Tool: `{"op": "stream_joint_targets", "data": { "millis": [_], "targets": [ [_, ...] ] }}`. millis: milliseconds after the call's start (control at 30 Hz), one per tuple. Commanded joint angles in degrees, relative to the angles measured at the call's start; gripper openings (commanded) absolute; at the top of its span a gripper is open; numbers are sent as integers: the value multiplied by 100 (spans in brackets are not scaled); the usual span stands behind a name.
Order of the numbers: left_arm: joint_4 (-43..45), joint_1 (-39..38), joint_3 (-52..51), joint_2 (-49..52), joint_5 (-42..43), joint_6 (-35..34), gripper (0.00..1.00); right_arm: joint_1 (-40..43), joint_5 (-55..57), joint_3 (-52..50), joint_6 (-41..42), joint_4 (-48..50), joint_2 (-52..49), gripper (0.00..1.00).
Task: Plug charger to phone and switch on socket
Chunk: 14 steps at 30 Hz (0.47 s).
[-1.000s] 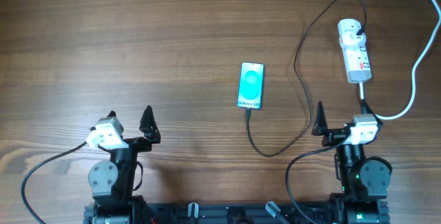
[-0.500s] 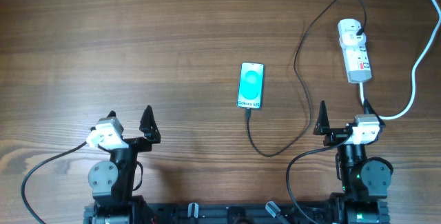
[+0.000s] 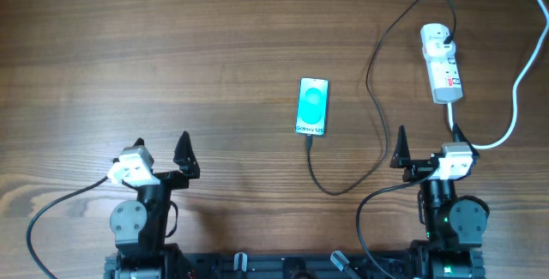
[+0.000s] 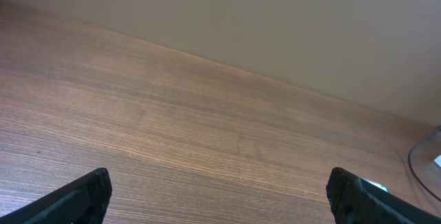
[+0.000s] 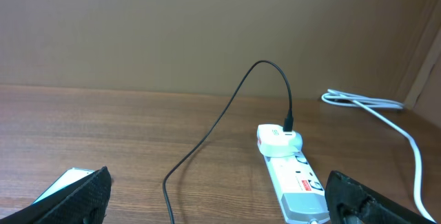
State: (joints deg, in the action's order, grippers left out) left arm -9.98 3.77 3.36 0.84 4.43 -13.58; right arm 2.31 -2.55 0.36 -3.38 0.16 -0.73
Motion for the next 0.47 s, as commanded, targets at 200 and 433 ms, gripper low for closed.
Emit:
{"op": "stream_joint_targets", "data": {
  "millis": [200, 433],
  "targets": [
    [35, 37, -52, -57, 66, 52, 100, 13, -24, -11, -109, 9, 57, 100],
    [35, 37, -52, -57, 66, 52, 100, 13, -26, -11, -109, 7, 57, 100]
  ]
}}
